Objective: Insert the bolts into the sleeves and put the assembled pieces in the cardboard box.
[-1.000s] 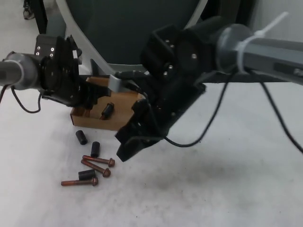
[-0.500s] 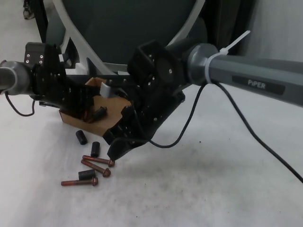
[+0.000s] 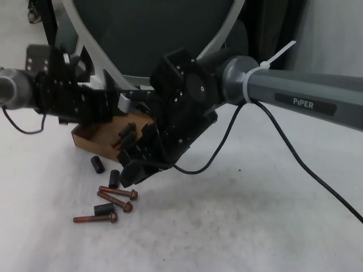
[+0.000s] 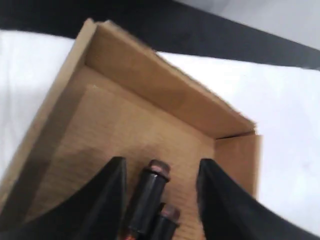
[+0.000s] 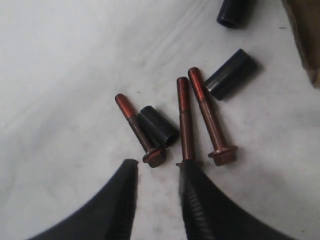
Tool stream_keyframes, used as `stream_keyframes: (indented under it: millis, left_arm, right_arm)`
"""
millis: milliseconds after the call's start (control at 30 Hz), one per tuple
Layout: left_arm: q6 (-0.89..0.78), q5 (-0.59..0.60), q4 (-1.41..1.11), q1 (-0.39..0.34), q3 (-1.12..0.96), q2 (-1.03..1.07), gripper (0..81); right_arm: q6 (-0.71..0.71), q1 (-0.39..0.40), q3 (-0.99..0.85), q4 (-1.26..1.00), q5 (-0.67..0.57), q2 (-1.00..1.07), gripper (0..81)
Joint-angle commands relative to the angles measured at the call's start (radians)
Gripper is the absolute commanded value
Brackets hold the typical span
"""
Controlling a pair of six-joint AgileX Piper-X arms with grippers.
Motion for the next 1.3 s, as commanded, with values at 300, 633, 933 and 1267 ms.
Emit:
stream_keyframes:
  millis: [300,633,933,1267]
  left_arm:
    - [0.049,0.306,0.003,0.045,0.020,-0.277,0.8]
    - [0.239,0.222,0.001,0.042,0.270,-0.560,0.8]
    - [0.335,0.171,-0.062,0.040,0.567,-0.887,0.8]
    - [0.344,0.167,-0.091,0.040,0.794,-1.186,0.8]
  right_arm:
    - [0.057,0.014,-0.010,-0.060,-0.015,-0.006,0.3]
    - [0.083,0.058,-0.010,-0.060,-0.015,-0.006,0.3]
    - [0.087,0.062,-0.008,-0.072,0.031,0.012,0.3]
    - [0.098,0.062,-0.008,-0.042,0.038,0.099,0.3]
